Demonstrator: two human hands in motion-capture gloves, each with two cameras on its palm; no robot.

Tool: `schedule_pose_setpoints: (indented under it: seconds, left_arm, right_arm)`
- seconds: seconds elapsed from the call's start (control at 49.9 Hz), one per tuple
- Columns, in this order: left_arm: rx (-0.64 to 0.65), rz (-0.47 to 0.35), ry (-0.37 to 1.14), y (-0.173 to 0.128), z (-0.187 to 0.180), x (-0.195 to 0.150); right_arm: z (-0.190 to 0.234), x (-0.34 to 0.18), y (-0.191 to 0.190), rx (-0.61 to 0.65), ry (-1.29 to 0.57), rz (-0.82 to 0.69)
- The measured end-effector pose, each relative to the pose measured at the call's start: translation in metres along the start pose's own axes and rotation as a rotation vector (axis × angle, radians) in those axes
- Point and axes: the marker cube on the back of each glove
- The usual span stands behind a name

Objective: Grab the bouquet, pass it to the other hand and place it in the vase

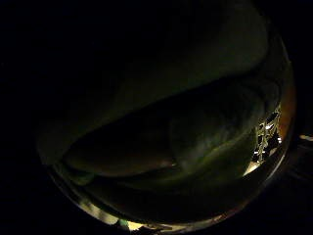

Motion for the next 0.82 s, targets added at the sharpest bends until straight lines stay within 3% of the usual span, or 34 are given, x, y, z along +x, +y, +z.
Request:
schedule_pose_setpoints:
  seconds: [0.06, 0.12, 0.24, 0.321, 0.361, 0.401, 0.481, 0.521, 0.561, 0.641, 0.701, 0.762, 0.782, 0.822]
  left_arm:
    - [0.019, -0.084, -0.021, -0.016, 0.006, 0.005]
    - [-0.034, -0.116, -0.036, -0.014, 0.006, -0.004]
    - [-0.448, -0.138, 0.001, 0.024, -0.007, -0.042]
    - [-0.746, -0.322, -0.159, 0.064, -0.025, -0.087]
    - [-0.794, -0.362, -0.180, 0.082, -0.037, -0.103]
    - [-0.766, -0.337, -0.176, 0.092, -0.046, -0.110]
    - [-0.558, -0.087, -0.260, 0.092, -0.057, -0.117]
    - [-0.469, -0.018, -0.338, 0.087, -0.058, -0.128]
    - [-0.460, -0.029, -0.351, 0.089, -0.059, -0.127]
    - [-0.560, -0.170, -0.330, 0.105, -0.066, -0.108]
    - [-0.563, -0.158, -0.292, 0.106, -0.060, -0.112]
    - [-0.611, -0.244, -0.244, 0.115, -0.053, -0.118]
    - [-0.600, -0.244, -0.225, 0.116, -0.052, -0.118]
    - [-0.510, -0.134, -0.162, 0.113, -0.048, -0.114]
  right_arm:
    - [0.005, 0.010, -0.004, 0.011, 0.022, 0.022]
    - [0.003, 0.018, -0.006, 0.017, 0.098, 0.059]
    - [0.002, 0.013, -0.004, 0.009, 0.092, 0.077]
    - [-0.004, -0.010, 0.010, -0.056, 0.094, 0.177]
    - [-0.008, -0.029, 0.018, -0.090, 0.082, 0.228]
    - [-0.011, -0.032, 0.018, -0.069, 0.117, 0.193]
    - [-0.015, -0.018, 0.011, -0.012, 0.192, 0.064]
    - [-0.017, -0.014, 0.013, -0.014, 0.200, 0.063]
    - [-0.018, -0.013, 0.015, -0.022, 0.200, 0.065]
    - [-0.021, -0.013, 0.019, -0.037, 0.205, 0.095]
    - [-0.024, -0.017, 0.030, -0.102, 0.157, 0.247]
    - [-0.028, -0.024, 0.039, -0.188, 0.042, 0.381]
    - [-0.029, -0.021, 0.038, -0.194, 0.010, 0.371]
    - [-0.029, -0.004, 0.029, -0.145, 0.033, 0.269]
